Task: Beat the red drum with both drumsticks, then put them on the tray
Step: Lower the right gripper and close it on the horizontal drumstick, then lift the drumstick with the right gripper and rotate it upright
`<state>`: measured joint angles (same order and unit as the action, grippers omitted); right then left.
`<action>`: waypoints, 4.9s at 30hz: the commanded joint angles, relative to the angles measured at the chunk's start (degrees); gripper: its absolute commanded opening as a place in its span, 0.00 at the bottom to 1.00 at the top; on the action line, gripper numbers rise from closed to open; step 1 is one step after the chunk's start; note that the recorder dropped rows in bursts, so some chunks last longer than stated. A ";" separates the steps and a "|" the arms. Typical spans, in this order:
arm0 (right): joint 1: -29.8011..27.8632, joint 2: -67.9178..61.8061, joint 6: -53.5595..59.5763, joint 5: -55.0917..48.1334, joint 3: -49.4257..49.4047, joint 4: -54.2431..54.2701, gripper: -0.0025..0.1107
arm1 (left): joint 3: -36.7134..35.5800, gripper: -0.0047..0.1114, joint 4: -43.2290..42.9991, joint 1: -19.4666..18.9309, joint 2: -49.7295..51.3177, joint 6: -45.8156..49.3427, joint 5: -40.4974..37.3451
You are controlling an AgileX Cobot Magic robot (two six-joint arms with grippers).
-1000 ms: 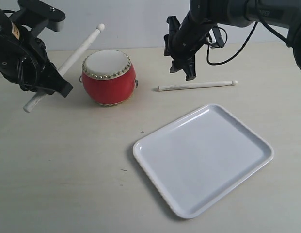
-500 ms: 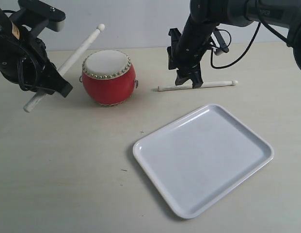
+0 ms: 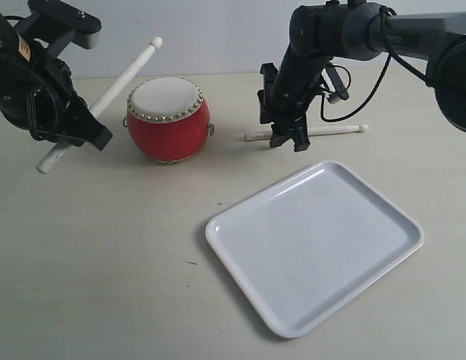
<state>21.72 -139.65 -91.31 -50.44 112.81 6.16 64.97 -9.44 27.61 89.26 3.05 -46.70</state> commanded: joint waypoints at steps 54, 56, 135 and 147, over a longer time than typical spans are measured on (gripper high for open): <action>-0.08 -1.28 -6.80 -1.38 0.39 -4.38 0.17 | 0.04 0.04 -0.33 -0.16 -0.17 0.62 0.08; -0.08 -1.28 -6.80 -1.94 0.39 -4.63 0.12 | 0.04 0.04 -0.33 -0.16 -0.17 0.79 0.08; -0.08 -1.28 104.74 -5.25 0.39 -7.61 0.02 | 0.04 0.04 -0.22 -0.16 -0.17 0.92 0.10; -0.08 -1.28 105.81 -7.13 0.39 -2.19 0.10 | 0.04 0.04 -0.22 -0.16 -0.17 1.03 0.11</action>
<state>21.72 -140.51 13.24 -55.25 113.38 3.36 64.97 -9.44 27.61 89.26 4.10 -46.80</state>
